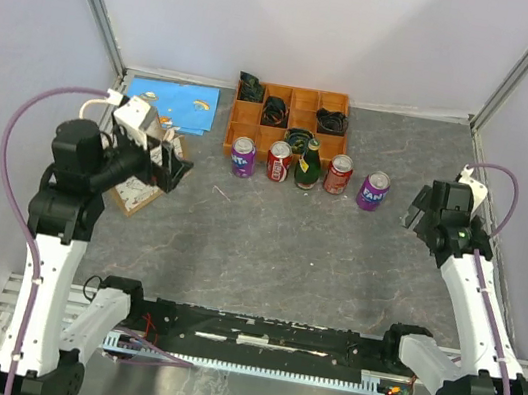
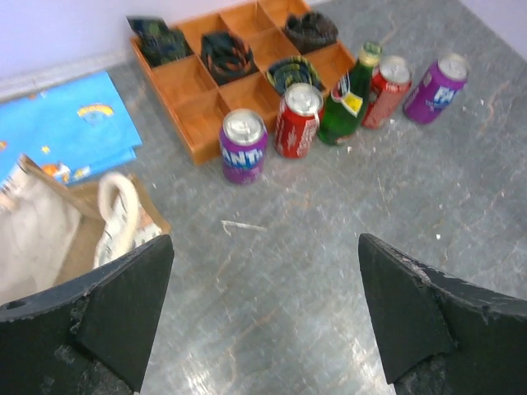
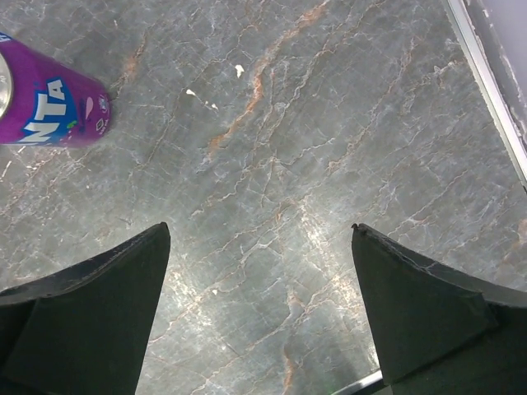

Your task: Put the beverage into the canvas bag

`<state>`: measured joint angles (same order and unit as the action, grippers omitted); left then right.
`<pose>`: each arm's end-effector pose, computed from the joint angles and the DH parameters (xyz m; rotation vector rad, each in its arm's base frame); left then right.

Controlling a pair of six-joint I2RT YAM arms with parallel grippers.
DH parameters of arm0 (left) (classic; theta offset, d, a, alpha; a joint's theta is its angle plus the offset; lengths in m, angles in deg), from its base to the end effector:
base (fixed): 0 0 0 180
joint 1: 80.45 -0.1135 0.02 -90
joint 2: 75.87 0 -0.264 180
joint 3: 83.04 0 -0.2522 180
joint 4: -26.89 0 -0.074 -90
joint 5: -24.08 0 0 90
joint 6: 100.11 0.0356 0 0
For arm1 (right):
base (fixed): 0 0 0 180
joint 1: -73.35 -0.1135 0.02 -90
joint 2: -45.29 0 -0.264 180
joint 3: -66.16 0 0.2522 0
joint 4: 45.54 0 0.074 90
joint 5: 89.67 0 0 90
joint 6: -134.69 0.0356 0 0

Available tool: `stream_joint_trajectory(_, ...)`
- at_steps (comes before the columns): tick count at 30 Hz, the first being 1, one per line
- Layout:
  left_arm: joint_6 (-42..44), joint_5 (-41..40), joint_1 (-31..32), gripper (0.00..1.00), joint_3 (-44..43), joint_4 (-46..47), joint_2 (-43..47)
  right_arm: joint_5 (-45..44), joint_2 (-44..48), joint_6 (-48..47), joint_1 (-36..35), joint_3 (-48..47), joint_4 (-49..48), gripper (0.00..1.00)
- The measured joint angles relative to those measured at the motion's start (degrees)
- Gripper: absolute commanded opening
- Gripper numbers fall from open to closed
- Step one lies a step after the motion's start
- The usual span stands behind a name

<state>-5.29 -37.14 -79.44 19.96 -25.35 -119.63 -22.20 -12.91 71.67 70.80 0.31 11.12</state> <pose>0.1394 -0.0196 0.4001 0.4326 1.8322 -0.4309 0.2014 -0.0047 0.2908 0.6674 2.2572 -0.2285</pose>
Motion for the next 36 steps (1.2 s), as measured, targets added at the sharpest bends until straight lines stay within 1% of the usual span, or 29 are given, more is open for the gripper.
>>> stream_joint_trajectory(4,-1.6,-2.1,0.0,0.99,-9.4,0.9,-7.0,-0.7,-0.5,-1.2,0.0,0.3,0.0,0.99)
stream_joint_trajectory(8,-2.2,-5.6,-0.7,0.99,-17.5,2.6,-15.0,-0.3,-3.5,-3.6,0.0,-0.3,0.8,0.99)
stream_joint_trajectory(12,-2.1,-7.0,-2.9,0.99,-21.2,4.2,-22.4,2.8,-4.7,-6.0,0.0,-1.6,1.8,0.99)
stream_joint_trajectory(17,0.3,-7.7,-6.7,0.99,-21.1,4.3,-29.6,6.2,-3.5,-7.5,0.0,-2.0,1.9,0.99)
stream_joint_trajectory(20,2.9,-8.1,-7.8,0.99,-19.3,4.3,-31.8,7.7,-2.1,-8.1,0.0,-2.0,2.2,0.99)
stream_joint_trajectory(24,6.6,-8.2,-7.9,1.00,-16.3,3.4,-32.8,8.8,-0.4,-9.1,0.0,-2.0,3.0,0.99)
stream_joint_trajectory(32,14.6,-7.5,-7.6,0.99,-7.5,-0.2,-32.8,9.4,3.1,-9.8,0.0,-1.2,4.8,0.99)
stream_joint_trajectory(36,18.0,-7.8,-7.6,1.00,-3.3,-0.4,-32.8,9.6,3.7,-9.7,0.0,-0.7,5.4,0.99)
